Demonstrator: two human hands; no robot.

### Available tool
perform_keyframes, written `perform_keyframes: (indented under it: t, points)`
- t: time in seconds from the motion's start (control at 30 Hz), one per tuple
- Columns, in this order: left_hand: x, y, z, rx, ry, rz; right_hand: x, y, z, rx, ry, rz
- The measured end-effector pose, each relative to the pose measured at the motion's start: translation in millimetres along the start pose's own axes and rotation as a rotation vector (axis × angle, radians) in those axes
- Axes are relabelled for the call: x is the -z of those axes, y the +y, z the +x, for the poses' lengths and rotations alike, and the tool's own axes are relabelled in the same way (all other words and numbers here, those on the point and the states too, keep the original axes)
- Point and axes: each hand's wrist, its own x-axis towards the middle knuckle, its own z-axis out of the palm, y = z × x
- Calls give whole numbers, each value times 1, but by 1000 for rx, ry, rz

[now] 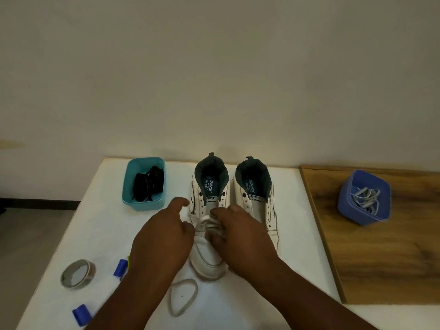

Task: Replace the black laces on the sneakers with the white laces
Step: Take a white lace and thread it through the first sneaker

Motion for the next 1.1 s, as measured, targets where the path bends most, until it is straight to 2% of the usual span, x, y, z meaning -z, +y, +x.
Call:
perform_keyframes:
  t: [0.27,0.5,0.67,0.9,0.97,1.0,1.03,1.1]
  points:
    - [-10,-2,12,-131,38,16,-5,3,2,-22,-23,-2]
    - [0,-11,10,-68,125,-18,-7,3,0,-45,10,-75]
    - [5,-4,5,-34,107,-77,-6,6,0,-62,20,-47]
    - [12,7,-2,43,206,-175,-6,3,-4,-73,-6,39]
    - [14,16,-3,92,179,-326,-1,-2,-5,-84,21,142]
    - [15,20,-1,138,151,-473,3,-5,-5,-95,18,192]
    - [17,24,0,208,109,-702,7,-8,-5,-106,-20,245]
    - [26,30,1,341,-4,-1295,14,-15,-5,-102,-220,381]
